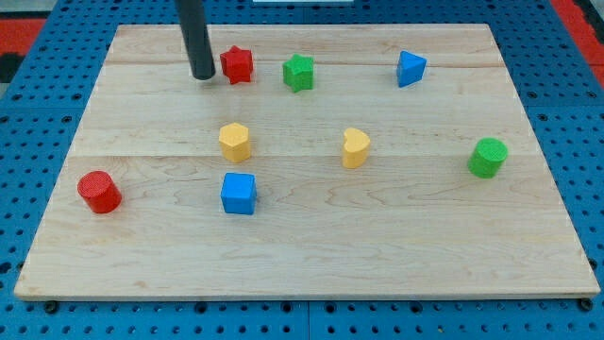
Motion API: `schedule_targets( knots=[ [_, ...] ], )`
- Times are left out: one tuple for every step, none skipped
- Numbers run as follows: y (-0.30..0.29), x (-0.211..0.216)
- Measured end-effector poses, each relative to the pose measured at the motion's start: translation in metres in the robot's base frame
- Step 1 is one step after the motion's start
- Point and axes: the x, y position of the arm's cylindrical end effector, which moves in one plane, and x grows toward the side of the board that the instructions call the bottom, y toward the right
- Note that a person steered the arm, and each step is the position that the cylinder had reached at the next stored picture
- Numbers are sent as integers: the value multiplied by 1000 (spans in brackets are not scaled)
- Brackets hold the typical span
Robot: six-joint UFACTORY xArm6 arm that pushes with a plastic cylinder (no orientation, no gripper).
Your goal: Move the red star into the green star
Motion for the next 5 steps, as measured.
schedule_targets(
  knots=[
    [-8, -7],
    [-9, -20],
    [-6, -34],
    [17, -44],
    [41, -45]
  ],
)
